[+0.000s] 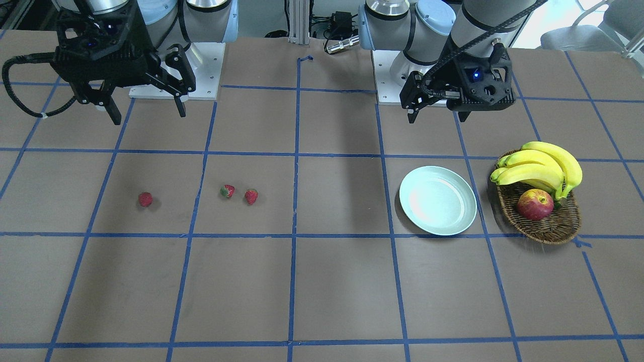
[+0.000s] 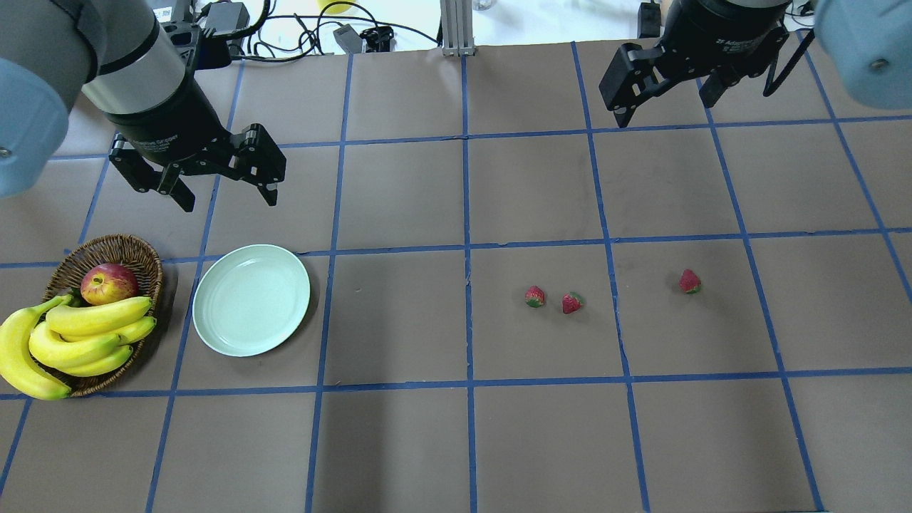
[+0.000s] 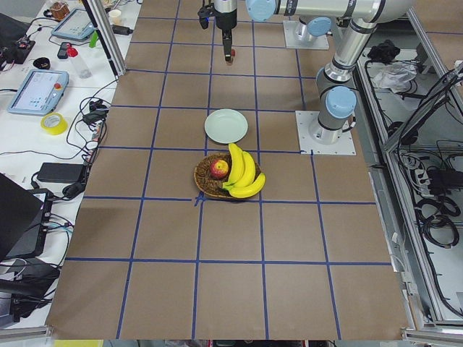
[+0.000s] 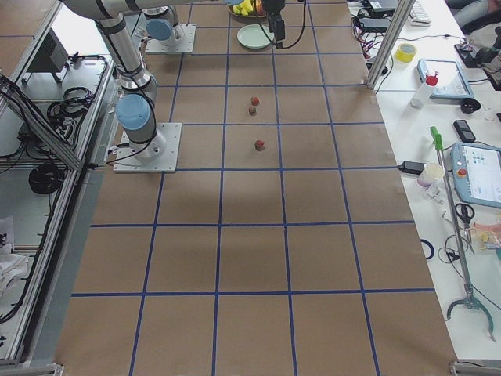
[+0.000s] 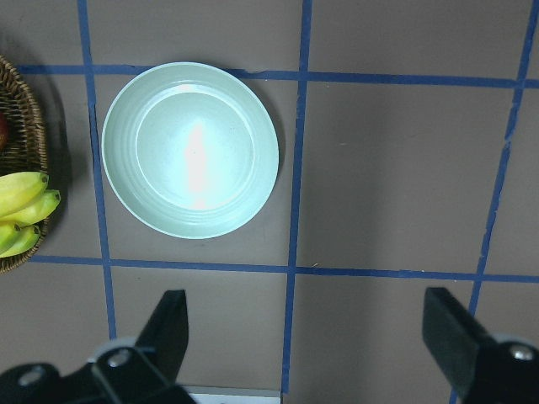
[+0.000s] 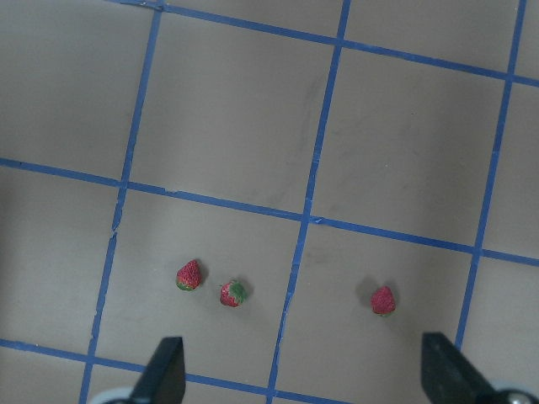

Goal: Collect all strawberries into plate
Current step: 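Reach the right gripper down and grasp a strawberry from the close pair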

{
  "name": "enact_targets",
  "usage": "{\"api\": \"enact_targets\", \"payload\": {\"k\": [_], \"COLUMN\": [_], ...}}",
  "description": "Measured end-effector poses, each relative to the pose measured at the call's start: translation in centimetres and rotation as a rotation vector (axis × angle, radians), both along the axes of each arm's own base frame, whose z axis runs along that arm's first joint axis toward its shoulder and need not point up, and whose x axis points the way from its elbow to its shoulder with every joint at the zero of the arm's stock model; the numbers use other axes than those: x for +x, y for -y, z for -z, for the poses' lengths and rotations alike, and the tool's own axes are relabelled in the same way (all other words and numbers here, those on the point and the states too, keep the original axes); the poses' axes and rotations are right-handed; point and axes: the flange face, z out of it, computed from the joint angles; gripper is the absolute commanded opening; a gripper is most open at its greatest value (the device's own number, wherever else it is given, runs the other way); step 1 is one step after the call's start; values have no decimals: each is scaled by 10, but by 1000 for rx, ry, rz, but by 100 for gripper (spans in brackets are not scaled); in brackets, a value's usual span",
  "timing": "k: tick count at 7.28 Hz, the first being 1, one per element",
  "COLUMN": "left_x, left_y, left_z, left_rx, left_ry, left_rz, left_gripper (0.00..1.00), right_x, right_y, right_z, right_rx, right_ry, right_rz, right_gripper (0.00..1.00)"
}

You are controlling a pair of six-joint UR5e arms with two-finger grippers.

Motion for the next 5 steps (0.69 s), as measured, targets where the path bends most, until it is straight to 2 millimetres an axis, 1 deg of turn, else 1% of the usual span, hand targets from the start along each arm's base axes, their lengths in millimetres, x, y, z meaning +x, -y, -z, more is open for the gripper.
{"api": "enact_targets", "payload": {"k": [1, 3, 4, 5], "left_x": [0, 0, 0, 0], "left_y": [0, -1, -1, -1], "left_z": [0, -1, -2, -2], "left_rx": [0, -2, -3, -4], "left_ry": [0, 0, 0, 0], "left_rz": [0, 0, 0, 0], "left_gripper": [100, 100, 100, 100], "right_x": [-1, 4, 8, 13], "right_y": [4, 11, 17, 31], "right_z": [2, 17, 41, 82], "right_rx": [-7, 9, 37, 53], "right_ry": [3, 5, 12, 26], "right_rz": [3, -5, -10, 6], "right_gripper": [100, 99, 100, 100]}}
